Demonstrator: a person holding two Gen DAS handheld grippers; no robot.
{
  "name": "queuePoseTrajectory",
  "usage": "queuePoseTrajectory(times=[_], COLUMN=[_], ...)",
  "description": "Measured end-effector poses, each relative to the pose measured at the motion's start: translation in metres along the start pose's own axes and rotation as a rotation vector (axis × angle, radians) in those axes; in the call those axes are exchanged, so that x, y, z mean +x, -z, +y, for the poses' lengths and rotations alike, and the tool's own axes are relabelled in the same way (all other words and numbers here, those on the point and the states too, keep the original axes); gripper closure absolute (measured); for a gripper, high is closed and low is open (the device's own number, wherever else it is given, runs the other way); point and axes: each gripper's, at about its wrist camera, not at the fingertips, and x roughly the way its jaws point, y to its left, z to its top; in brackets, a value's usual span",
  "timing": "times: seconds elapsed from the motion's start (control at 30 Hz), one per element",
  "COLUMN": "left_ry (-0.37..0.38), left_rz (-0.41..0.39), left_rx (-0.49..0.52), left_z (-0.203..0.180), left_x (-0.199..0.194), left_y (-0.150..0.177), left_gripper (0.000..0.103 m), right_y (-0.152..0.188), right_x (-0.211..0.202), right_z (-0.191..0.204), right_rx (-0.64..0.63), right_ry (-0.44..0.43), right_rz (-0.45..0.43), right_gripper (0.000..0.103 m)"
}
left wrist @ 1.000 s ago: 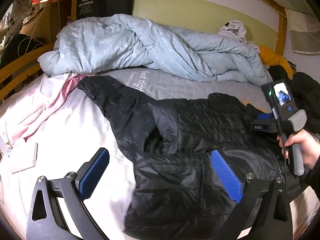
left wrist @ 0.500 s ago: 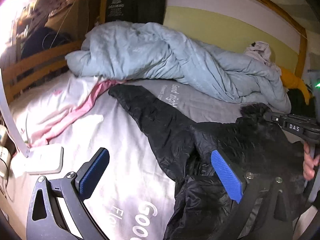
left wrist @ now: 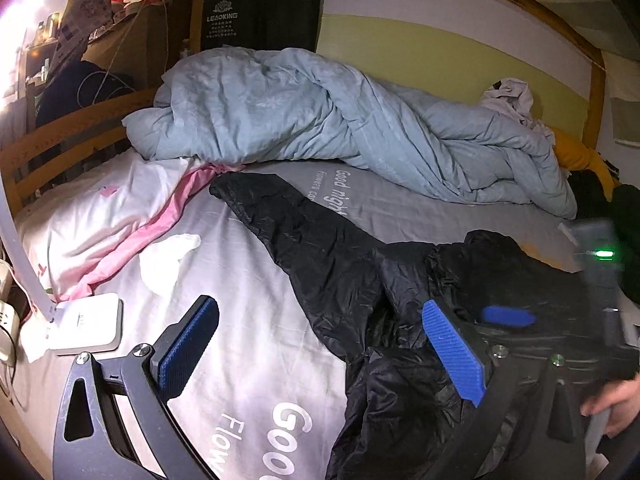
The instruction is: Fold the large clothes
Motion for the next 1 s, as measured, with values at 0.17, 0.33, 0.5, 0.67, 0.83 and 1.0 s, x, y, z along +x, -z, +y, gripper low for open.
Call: queuePoseTrajectory(times=[0.17,0.33,0.5,0.67,0.83,1.0], left_ry=[0.097,0.057,0.181,0.285,0.245,0.192], left_rz=[-0.030,-0.138,-0.151,-0.115,0.082,0.329], left_rx=[-0.005,0.012,0.052,0.047,0.236,0.166], left_z=[-0.006,-0.017,-0.037,-0.070,-0.124,-0.134], left_x=[0.001,-0.005,-0.006,0.019,0.065,0.131], left_y=[0.001,0.006,0.009,-0.005,-0.009,0.013], left_gripper=[0.002,0.008,0.015,0.047,0.045,0.043], right_y=[0.009,0.030,0.069,0.105,0.110,0.113], right_x=[-0.074,-0.159,-0.208,-0.210,-0.172,-0.139], right_z=[-0.020,-0.095,-0.174,-0.227,-0.251,-0.265], right_rx=[-0.065,0.067,0.187,0.199,0.199,0.241], right_ry=[0.102,0.274,0.428,0.524,0.385,0.402], right_rz=[-0.176,-0.250,-0.220,-0.181,-0.077,-0.015], right_gripper=[0.026,0.018,0.018,0.018,0.043,0.043])
